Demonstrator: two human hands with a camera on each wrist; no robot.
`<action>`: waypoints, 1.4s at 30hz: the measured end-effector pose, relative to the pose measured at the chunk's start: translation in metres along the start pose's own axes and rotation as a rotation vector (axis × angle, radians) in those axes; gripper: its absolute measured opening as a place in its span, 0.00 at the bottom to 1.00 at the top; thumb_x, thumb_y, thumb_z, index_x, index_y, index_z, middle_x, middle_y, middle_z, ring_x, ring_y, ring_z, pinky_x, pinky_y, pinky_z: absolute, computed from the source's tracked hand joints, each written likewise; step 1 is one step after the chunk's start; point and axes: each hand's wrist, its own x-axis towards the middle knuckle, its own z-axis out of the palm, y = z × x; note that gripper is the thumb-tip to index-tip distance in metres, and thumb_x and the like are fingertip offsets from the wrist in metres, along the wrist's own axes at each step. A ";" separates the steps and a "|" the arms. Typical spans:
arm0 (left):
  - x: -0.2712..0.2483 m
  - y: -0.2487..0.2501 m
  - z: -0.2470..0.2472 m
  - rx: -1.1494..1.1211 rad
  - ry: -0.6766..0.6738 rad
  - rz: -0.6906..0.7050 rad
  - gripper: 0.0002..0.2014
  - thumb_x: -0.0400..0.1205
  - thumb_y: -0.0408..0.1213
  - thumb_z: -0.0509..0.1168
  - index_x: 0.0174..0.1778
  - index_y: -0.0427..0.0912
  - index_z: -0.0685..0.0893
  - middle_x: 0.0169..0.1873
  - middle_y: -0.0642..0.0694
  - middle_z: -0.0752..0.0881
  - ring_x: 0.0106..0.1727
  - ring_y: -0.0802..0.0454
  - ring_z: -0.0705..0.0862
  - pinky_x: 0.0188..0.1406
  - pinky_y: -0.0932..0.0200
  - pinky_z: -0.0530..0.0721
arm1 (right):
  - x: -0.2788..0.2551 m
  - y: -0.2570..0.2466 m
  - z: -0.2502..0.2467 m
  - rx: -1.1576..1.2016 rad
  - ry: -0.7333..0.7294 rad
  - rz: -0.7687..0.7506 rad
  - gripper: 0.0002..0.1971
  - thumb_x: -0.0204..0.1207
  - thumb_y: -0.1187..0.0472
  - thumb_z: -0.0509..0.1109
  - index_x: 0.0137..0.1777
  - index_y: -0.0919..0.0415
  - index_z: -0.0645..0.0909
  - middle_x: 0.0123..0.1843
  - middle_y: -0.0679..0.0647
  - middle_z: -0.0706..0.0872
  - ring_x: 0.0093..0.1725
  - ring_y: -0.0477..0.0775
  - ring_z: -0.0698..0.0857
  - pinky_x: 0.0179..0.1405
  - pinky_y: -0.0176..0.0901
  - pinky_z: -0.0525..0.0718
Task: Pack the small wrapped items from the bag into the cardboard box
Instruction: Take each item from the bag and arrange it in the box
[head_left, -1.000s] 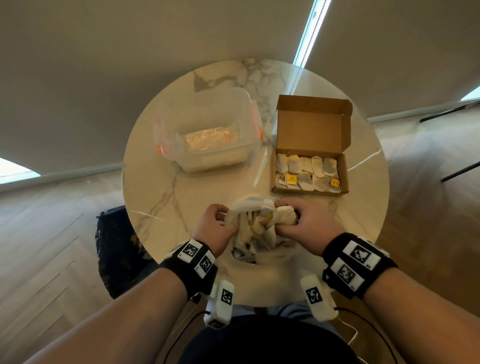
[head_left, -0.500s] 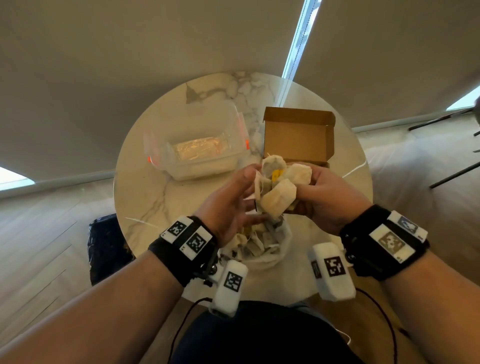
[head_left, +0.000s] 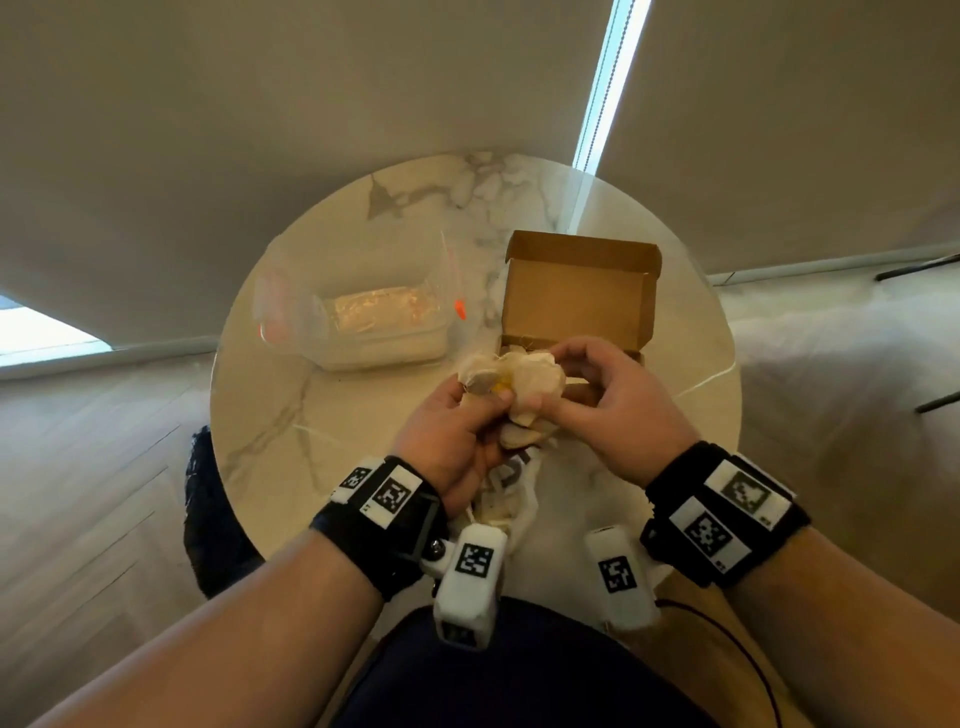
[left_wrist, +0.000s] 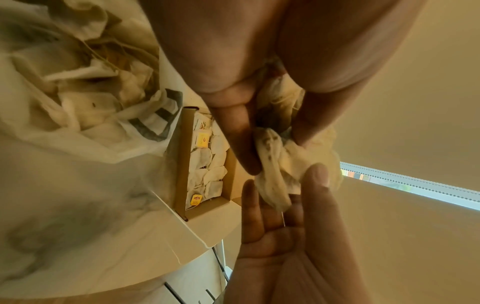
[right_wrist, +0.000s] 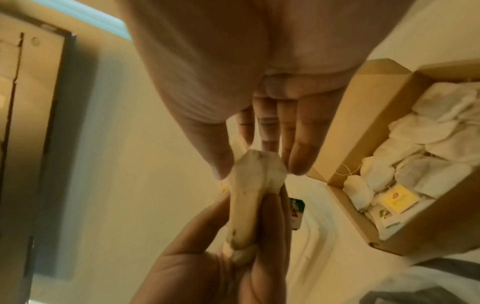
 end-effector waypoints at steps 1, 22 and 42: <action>0.002 -0.003 0.004 -0.021 0.020 0.001 0.20 0.85 0.24 0.66 0.75 0.31 0.79 0.62 0.28 0.90 0.56 0.35 0.93 0.44 0.48 0.94 | 0.001 0.004 -0.005 0.043 0.018 -0.003 0.21 0.73 0.49 0.85 0.63 0.45 0.84 0.58 0.44 0.92 0.53 0.43 0.93 0.57 0.54 0.93; 0.042 -0.008 -0.005 -0.135 0.179 -0.031 0.20 0.80 0.19 0.69 0.68 0.35 0.83 0.52 0.33 0.94 0.48 0.38 0.95 0.38 0.47 0.95 | 0.034 0.016 -0.045 0.626 0.085 0.224 0.11 0.90 0.57 0.66 0.61 0.58 0.89 0.46 0.59 0.94 0.36 0.55 0.92 0.34 0.46 0.93; 0.052 -0.009 0.011 0.222 -0.146 -0.092 0.24 0.78 0.29 0.77 0.71 0.33 0.83 0.58 0.33 0.91 0.56 0.40 0.92 0.56 0.47 0.92 | 0.039 0.028 -0.024 0.574 -0.009 0.372 0.12 0.91 0.58 0.66 0.60 0.58 0.91 0.50 0.61 0.95 0.39 0.53 0.90 0.35 0.44 0.90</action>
